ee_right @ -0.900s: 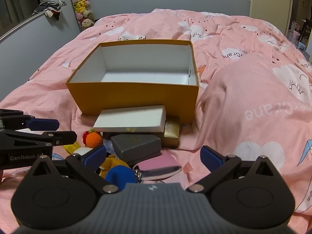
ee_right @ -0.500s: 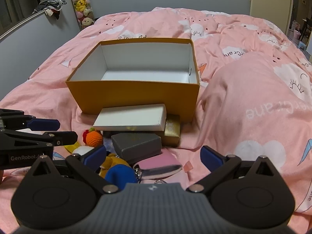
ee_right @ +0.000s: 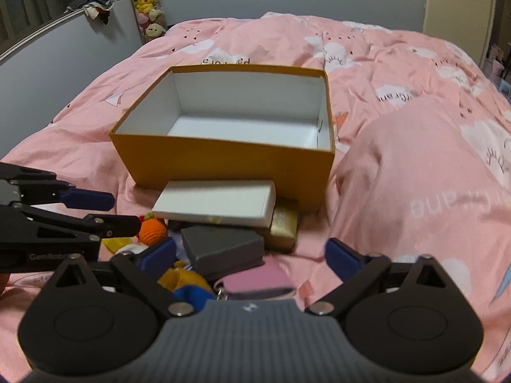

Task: Organize objects
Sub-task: 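Move both tools toward the white box and gold box beside the orange box, then grasp the white rectangular box with the left tool while the right tool grasps the gold box, then lift the white box with the left tool while the right tool lifts the gold box over the orange box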

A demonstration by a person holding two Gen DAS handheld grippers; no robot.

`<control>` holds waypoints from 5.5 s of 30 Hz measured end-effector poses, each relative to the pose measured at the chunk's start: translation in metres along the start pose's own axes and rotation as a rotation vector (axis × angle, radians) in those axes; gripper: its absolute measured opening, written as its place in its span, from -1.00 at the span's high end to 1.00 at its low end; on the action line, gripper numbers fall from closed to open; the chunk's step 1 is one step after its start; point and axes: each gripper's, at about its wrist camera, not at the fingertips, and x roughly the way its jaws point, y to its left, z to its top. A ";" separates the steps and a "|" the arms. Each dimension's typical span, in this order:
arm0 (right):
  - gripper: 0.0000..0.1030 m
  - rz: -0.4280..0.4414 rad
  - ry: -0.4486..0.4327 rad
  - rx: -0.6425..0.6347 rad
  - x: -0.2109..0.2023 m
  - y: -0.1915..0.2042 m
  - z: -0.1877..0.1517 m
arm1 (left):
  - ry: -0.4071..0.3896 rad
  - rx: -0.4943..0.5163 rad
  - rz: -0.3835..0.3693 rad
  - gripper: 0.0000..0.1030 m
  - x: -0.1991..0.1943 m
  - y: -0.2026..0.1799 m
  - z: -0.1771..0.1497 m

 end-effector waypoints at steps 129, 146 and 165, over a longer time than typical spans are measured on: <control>-0.22 0.067 0.235 0.169 0.133 -0.050 0.018 | 0.057 0.594 -0.049 0.06 0.093 -0.020 0.023; -0.20 0.077 0.205 0.180 0.133 -0.057 0.021 | -0.005 0.465 -0.014 0.23 0.076 -0.033 0.015; -0.20 0.073 -0.101 0.064 0.015 -0.042 0.075 | -0.243 0.161 -0.118 0.42 -0.025 -0.004 0.064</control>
